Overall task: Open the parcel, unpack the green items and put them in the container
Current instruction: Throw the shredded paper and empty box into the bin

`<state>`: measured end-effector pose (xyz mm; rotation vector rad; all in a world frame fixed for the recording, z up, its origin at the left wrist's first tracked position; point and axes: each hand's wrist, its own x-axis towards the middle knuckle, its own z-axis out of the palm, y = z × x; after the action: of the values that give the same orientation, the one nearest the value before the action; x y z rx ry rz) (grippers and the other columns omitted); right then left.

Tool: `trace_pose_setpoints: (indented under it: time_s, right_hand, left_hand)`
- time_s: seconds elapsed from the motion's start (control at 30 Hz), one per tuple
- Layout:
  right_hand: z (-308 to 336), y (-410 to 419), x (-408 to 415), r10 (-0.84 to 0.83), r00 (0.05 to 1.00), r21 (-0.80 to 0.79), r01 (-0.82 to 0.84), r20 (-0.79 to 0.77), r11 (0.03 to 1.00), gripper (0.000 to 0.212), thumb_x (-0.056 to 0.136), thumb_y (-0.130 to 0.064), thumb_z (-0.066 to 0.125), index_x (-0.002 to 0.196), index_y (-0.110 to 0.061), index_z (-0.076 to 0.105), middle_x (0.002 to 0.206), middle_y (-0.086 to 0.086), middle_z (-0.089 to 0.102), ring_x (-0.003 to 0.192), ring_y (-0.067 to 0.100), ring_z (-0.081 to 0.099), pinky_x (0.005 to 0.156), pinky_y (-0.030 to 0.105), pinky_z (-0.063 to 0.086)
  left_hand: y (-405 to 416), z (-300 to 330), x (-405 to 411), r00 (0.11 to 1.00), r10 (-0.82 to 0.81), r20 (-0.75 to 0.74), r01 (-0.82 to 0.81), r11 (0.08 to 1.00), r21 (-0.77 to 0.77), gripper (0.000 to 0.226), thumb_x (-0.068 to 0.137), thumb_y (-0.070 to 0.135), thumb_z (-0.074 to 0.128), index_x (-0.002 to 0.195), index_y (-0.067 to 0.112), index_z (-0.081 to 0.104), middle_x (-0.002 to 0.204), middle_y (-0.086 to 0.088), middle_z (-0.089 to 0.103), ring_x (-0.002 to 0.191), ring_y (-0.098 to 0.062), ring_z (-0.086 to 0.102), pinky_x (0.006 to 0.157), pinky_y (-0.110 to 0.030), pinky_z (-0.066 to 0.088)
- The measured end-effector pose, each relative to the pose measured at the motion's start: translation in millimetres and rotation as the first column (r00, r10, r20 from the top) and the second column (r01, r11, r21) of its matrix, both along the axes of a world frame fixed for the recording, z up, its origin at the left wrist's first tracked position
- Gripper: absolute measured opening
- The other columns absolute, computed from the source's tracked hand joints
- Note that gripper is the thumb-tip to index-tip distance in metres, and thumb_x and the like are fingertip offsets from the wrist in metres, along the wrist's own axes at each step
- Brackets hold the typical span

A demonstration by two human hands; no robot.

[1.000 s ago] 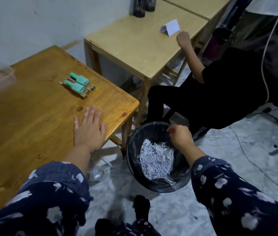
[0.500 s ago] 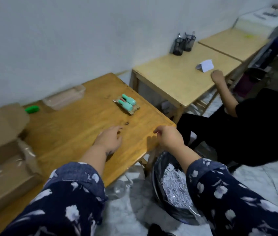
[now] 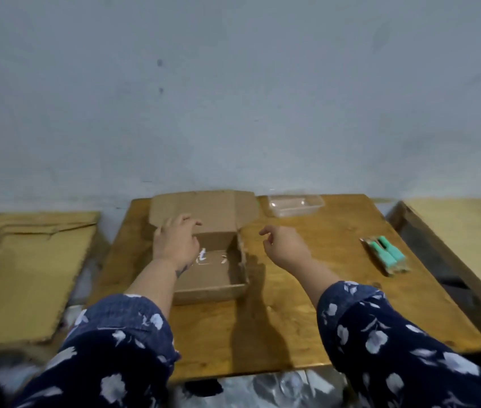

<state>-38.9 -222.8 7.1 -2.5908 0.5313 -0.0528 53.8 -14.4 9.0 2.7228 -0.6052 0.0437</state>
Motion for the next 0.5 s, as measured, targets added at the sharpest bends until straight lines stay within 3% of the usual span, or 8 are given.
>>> trace_pose_setpoints:
  time_s: [0.1, 0.23, 0.33, 0.4, 0.5]
  right_hand:
    - [-3.8, 26.3, 26.3, 0.048, 0.998, 0.005, -0.048, -0.051, 0.999, 0.045, 0.091, -0.013, 0.047, 0.134, -0.025, 0.048, 0.109, 0.013, 0.067, 0.089, 0.028, 0.065, 0.068, 0.033, 0.051]
    - [-14.0, 43.4, 51.2, 0.051, 0.99, -0.019, -0.054, -0.132, 0.998, 0.058, 0.092, -0.014, 0.046, 0.146, -0.026, 0.029, 0.121, 0.014, 0.062, 0.099, 0.03, 0.063, 0.07, 0.033, 0.05]
    - [-19.4, 48.6, 66.9, 0.063, 0.976, -0.023, -0.069, -0.21, 0.997, 0.066, 0.09, -0.01, 0.046, 0.149, -0.028, 0.02, 0.117, 0.014, 0.062, 0.091, 0.028, 0.063, 0.058, 0.03, 0.046]
    - [-20.1, 50.1, 76.1, 0.055, 0.969, -0.023, -0.063, -0.241, 0.998, 0.069, 0.088, -0.003, 0.045, 0.148, -0.029, 0.022, 0.114, 0.014, 0.062, 0.088, 0.027, 0.062, 0.058, 0.032, 0.052]
    - [-23.0, 49.0, 87.3, 0.053, 0.97, -0.051, -0.067, -0.238, 0.996, 0.069, 0.086, 0.004, 0.044, 0.146, -0.027, 0.03, 0.117, 0.014, 0.06, 0.095, 0.029, 0.063, 0.074, 0.037, 0.058]
  left_hand:
    - [38.9, -6.7, 4.3, 0.986, 0.168, -0.015, -0.167, 0.985, 0.04, 0.04, 0.093, 0.023, 0.051, 0.131, 0.033, 0.05, 0.146, 0.001, 0.039, 0.134, -0.024, 0.034, 0.107, -0.043, 0.033]
    - [59.4, -13.8, 4.1, 0.936, 0.323, -0.138, -0.322, 0.946, 0.025, 0.048, 0.095, 0.028, 0.05, 0.141, 0.033, 0.041, 0.154, -0.001, 0.026, 0.138, -0.028, 0.028, 0.107, -0.048, 0.034]
    - [58.1, -21.0, 8.4, 0.867, 0.403, -0.293, -0.43, 0.902, -0.03, 0.055, 0.096, 0.031, 0.049, 0.147, 0.036, 0.029, 0.158, -0.006, 0.014, 0.136, -0.035, 0.032, 0.104, -0.048, 0.038]
    - [53.4, -28.3, 15.3, 0.845, 0.376, -0.381, -0.434, 0.898, -0.076, 0.059, 0.095, 0.031, 0.052, 0.147, 0.037, 0.027, 0.156, -0.007, 0.019, 0.127, -0.033, 0.045, 0.097, -0.043, 0.045]
    - [42.7, -34.8, 27.1, 0.864, 0.326, -0.384, -0.385, 0.919, -0.087, 0.057, 0.094, 0.032, 0.053, 0.146, 0.035, 0.03, 0.143, -0.007, 0.04, 0.112, -0.029, 0.055, 0.088, -0.044, 0.051]
